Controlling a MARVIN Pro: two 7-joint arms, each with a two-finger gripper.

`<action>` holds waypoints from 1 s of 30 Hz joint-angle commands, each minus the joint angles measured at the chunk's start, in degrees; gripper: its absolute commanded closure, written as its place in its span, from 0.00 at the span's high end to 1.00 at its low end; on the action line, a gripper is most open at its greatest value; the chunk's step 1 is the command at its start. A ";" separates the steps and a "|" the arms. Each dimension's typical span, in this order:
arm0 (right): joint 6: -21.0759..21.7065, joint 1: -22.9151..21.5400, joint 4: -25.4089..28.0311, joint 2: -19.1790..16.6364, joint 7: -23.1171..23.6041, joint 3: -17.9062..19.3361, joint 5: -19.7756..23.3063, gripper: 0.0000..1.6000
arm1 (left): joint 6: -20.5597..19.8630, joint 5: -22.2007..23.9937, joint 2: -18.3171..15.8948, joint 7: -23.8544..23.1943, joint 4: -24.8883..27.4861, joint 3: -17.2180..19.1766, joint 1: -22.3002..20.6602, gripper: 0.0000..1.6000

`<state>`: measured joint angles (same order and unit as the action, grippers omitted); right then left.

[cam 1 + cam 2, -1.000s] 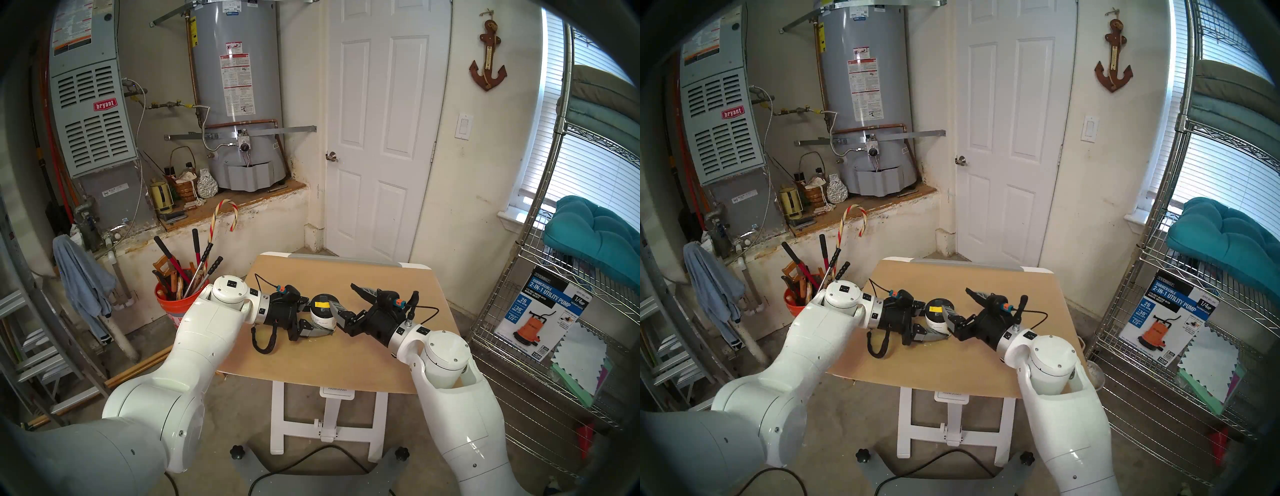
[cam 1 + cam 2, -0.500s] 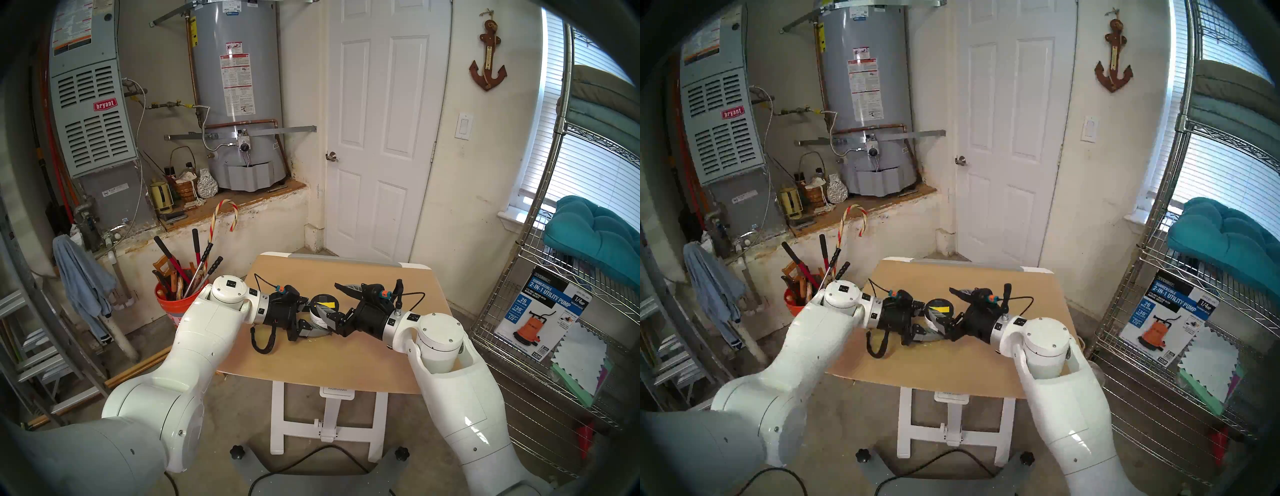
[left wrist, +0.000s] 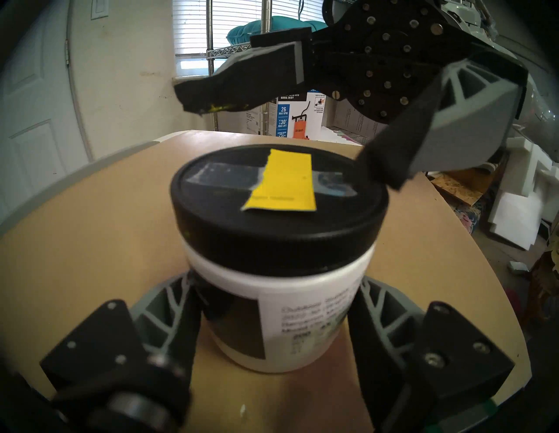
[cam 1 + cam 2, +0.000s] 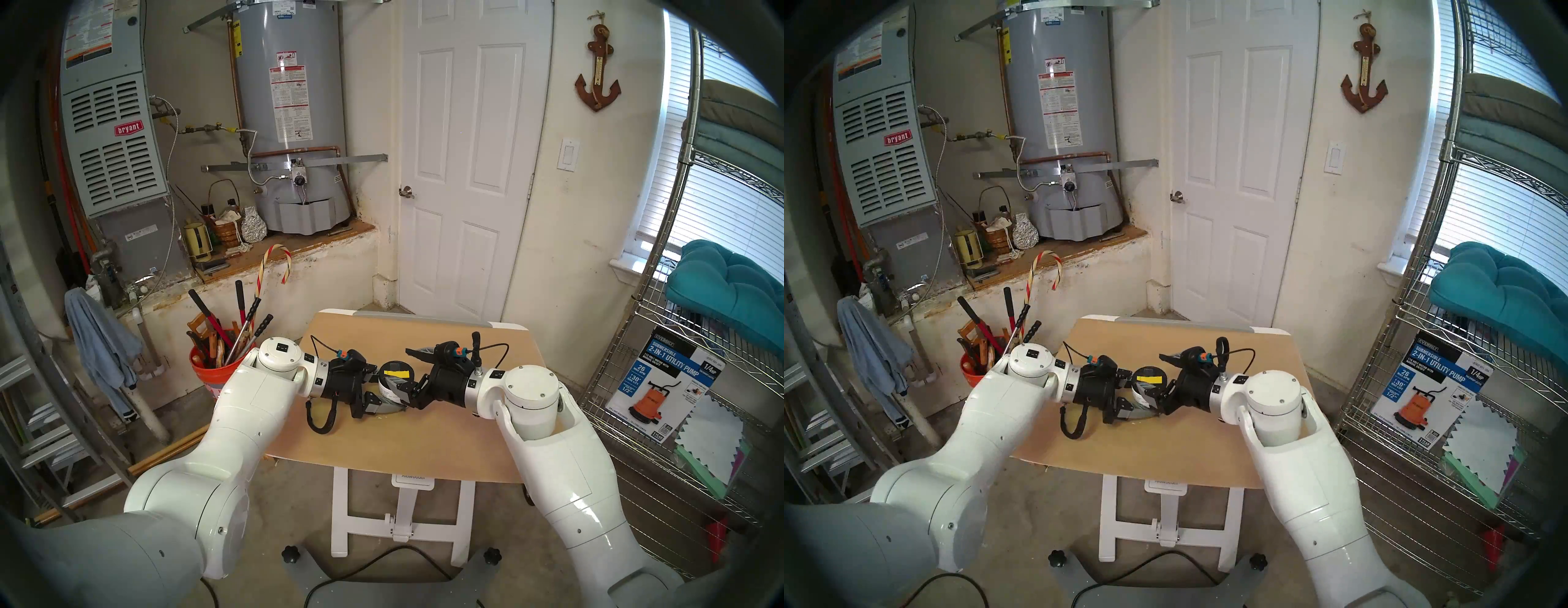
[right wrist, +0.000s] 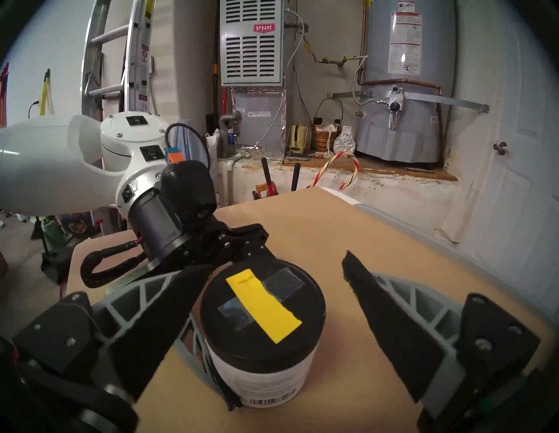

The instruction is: Open paint jar

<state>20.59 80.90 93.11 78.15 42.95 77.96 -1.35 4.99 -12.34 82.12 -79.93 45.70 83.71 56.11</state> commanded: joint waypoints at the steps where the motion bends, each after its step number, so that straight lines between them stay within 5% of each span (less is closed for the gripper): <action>1: 2.57 -3.87 -0.60 1.39 0.01 -0.41 -0.09 1.00 | 0.05 0.16 0.05 0.06 0.46 0.23 -0.94 0.00; 19: 6.15 -2.27 -0.24 1.57 2.96 0.87 1.83 1.00 | 1.08 0.03 0.26 0.06 -2.47 0.27 -2.57 0.00; 30: 2.15 1.26 2.72 1.95 3.12 0.62 1.71 1.00 | 1.67 0.04 0.33 0.18 -3.89 0.22 -3.30 0.00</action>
<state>25.86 80.61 92.65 79.32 46.17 79.18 0.05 6.70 -12.19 82.31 -79.81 41.75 84.01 54.03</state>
